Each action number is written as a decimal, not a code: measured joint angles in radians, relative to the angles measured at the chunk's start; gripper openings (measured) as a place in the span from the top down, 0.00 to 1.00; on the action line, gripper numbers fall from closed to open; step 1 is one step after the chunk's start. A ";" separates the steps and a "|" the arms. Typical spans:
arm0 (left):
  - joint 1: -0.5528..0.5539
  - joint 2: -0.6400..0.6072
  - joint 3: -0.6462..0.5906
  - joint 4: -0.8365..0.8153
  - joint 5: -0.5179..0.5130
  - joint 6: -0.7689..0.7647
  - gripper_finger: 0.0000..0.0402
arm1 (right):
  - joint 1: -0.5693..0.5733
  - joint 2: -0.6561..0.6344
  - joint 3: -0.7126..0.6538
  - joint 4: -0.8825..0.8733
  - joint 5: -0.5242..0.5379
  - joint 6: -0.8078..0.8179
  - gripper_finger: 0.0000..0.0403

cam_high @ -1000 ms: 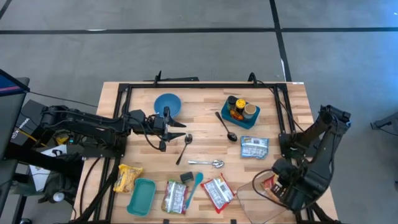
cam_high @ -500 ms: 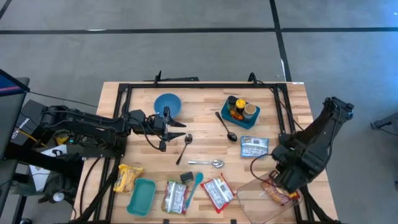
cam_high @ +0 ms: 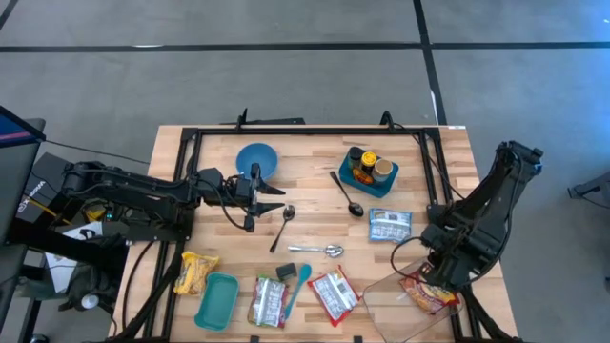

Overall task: Pick & Place Food Item
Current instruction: Adjust the transparent bin

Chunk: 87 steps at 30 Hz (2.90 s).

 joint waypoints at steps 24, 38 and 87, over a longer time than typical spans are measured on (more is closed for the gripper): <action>0.000 0.000 0.000 0.000 0.001 0.000 0.66 | 0.009 0.000 -0.084 0.085 -0.018 0.017 0.81; 0.000 0.000 0.000 -0.007 0.003 0.000 0.66 | 0.040 0.001 -0.121 0.138 -0.018 0.041 0.85; 0.000 0.000 0.000 -0.007 0.004 0.000 0.66 | 0.102 -0.063 -0.107 0.085 -0.011 0.183 0.87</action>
